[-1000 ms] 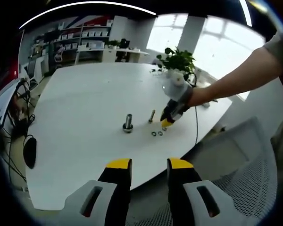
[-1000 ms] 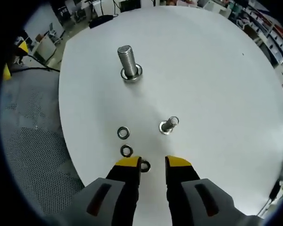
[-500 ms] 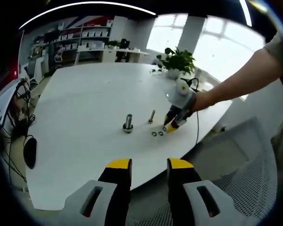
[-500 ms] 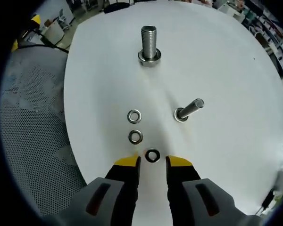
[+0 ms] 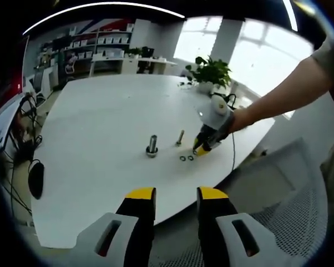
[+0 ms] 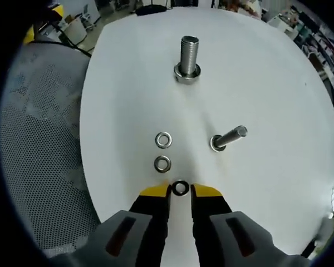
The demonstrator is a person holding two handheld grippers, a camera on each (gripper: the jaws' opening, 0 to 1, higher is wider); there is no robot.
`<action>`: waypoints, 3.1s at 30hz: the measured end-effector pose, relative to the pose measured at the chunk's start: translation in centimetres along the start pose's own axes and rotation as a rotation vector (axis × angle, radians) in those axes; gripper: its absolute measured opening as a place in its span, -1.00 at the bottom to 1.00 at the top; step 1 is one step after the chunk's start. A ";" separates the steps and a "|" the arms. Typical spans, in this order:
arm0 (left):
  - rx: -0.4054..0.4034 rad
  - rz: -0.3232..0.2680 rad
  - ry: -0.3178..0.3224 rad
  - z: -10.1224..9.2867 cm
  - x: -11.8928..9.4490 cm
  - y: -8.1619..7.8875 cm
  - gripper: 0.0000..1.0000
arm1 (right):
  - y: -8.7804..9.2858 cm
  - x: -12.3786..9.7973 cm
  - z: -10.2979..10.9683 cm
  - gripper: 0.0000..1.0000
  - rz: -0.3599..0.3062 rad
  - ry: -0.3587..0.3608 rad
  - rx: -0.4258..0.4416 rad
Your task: Place the washer onto the threaded stud by aligning its center hole with the stud, sliding it down to the base, and recovering from edge contact or off-axis alignment until the washer reaches the visible bottom stop.
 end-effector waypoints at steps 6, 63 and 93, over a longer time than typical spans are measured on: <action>0.002 0.001 0.000 0.0 0.0 0.0 -0.46 | -0.3 0.1 0.1 -0.69 0.049 -0.007 -0.049; -0.001 -0.001 -0.009 0.0 0.0 -0.1 -0.46 | -0.4 -1.7 -0.9 -0.73 -0.044 0.090 0.162; 0.005 -0.009 0.007 -0.2 -0.1 -0.1 -0.46 | -3.3 -5.8 -2.8 -0.72 -0.168 0.139 0.173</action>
Point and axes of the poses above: the point that each gripper's makers call its tool centre point, and the gripper's own axes: x roughly forward along the fingers, z roughly to its left, y roughly out of its underside, the point moved 6 cm from there along -x, roughly backward along the fingers, and after that the axes turned 9 degrees about -y, right-handed, at the moved point
